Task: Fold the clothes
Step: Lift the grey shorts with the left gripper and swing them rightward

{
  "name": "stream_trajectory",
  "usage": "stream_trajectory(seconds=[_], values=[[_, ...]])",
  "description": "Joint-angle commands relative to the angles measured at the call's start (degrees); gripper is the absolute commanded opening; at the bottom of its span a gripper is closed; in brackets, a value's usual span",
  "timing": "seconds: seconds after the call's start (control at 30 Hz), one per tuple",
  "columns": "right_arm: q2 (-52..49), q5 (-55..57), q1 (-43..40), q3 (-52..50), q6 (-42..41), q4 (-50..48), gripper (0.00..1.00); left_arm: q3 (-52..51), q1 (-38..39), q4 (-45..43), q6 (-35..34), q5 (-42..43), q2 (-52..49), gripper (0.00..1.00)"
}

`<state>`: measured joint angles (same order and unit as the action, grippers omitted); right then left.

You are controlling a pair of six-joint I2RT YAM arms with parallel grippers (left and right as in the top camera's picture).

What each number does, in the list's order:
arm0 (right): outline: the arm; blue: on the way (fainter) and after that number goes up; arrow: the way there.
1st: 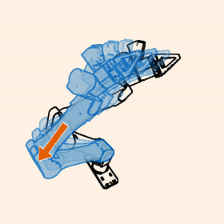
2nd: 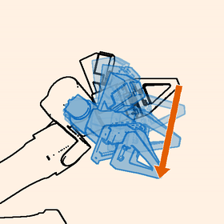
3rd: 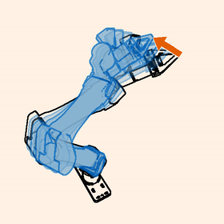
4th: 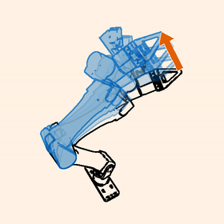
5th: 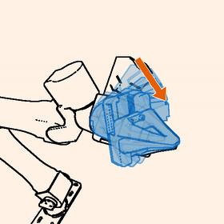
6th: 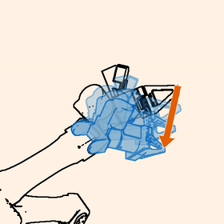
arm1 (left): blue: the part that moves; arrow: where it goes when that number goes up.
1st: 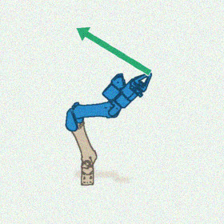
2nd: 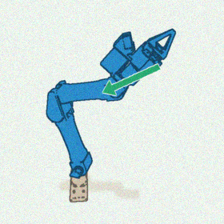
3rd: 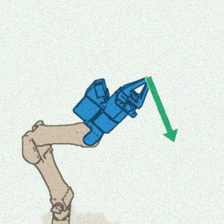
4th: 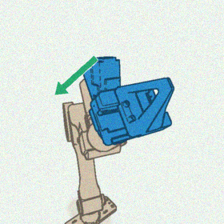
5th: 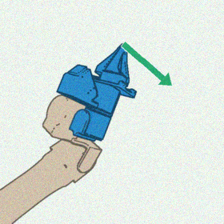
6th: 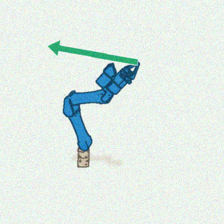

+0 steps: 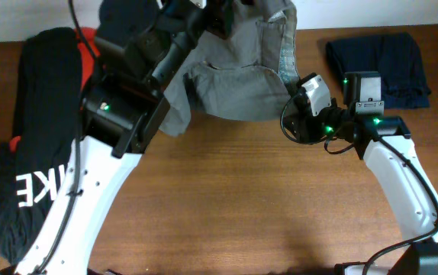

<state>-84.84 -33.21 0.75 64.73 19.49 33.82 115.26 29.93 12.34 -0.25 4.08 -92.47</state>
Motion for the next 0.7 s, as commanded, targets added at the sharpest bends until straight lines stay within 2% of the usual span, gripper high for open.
stream_trajectory(seconds=[0.0, 0.03, 0.07, 0.33, 0.47, 0.67], values=[[-0.31, 0.02, 0.85, 1.07, -0.28, -0.33, 0.42, 3.37, -0.09, -0.2, -0.61, -0.66, 3.06, 0.01], [-0.31, 0.02, 0.83, 1.07, -0.39, -0.48, 0.15, 3.39, -0.09, -0.22, -0.61, -0.7, 3.21, 0.01], [-0.26, 0.02, 0.7, 1.09, -1.51, -0.9, 0.04, 3.39, -0.11, -0.15, -0.61, -1.4, 3.39, 0.01], [6.01, -0.76, -4.42, 5.33, -9.07, 0.74, 0.04, 3.39, -1.73, 4.55, -0.52, -10.4, 6.47, 0.01], [12.74, -0.07, -9.6, 14.6, -9.51, 9.92, 0.04, 3.39, -5.27, 11.98, -0.57, -13.05, 8.98, 0.01], [19.04, 9.57, -14.05, 31.8, -9.49, 27.34, 0.04, 3.37, -9.38, 24.35, 0.13, -13.18, 12.72, 0.01]])
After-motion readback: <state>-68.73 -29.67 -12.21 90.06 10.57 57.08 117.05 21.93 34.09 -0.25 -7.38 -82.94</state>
